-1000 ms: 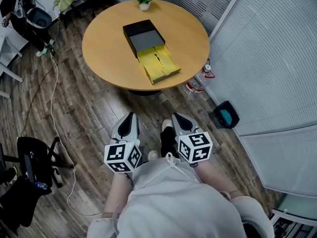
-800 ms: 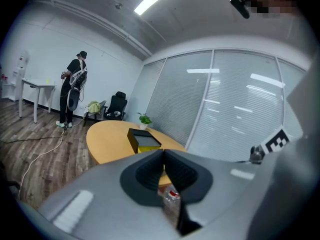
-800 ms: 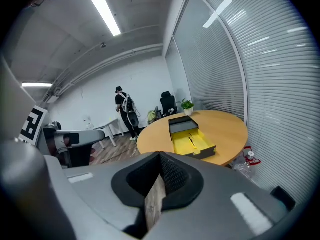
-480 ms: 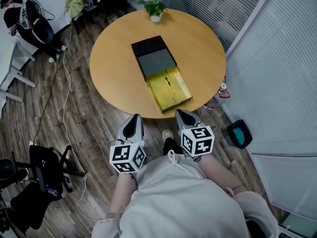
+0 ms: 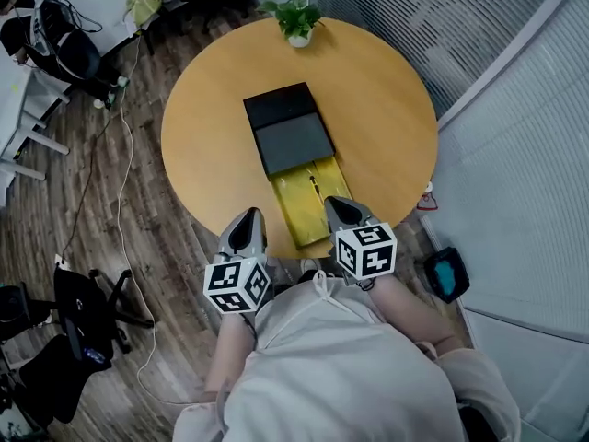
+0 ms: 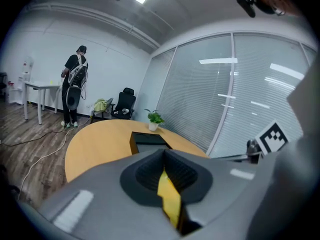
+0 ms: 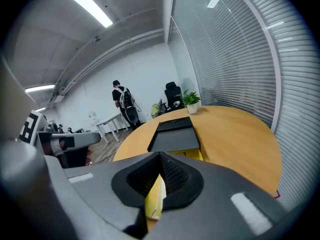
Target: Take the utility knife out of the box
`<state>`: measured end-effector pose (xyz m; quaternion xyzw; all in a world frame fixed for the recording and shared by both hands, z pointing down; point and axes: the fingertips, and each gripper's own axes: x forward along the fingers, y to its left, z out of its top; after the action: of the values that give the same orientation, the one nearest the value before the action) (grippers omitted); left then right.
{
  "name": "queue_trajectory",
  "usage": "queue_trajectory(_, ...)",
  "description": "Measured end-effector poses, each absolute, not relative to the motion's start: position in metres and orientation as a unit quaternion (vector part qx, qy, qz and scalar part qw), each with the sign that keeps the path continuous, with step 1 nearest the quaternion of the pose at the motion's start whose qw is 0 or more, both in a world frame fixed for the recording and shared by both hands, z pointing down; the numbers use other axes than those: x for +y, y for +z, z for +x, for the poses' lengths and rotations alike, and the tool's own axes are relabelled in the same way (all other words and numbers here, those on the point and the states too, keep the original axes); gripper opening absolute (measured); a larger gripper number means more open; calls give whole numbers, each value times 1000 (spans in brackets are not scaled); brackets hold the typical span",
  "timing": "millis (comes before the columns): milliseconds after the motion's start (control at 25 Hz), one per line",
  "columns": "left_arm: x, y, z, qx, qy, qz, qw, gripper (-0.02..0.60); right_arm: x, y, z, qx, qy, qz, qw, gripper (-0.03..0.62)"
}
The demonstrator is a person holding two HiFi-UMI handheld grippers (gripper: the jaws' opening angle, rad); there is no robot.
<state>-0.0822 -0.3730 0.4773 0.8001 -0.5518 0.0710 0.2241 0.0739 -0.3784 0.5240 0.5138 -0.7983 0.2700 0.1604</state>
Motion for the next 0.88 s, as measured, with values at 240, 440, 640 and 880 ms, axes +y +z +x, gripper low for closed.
queue_trajectory(240, -391, 506, -88, -575, 97, 779, 230, 6, -403, 595, 77, -774, 310, 481, 272, 0)
queue_trajectory(440, -393, 528, -100, -590, 111, 760, 250, 6, -420, 640, 70, -759, 326, 461, 323, 33)
queue_trajectory(640, -392, 542, -110, -600, 122, 745, 264, 6, -441, 672, 60, -746, 326, 453, 362, 104)
queue_trajectory(880, -397, 553, -114, -604, 133, 738, 270, 6, -454, 701, 60, -723, 320, 464, 399, 123)
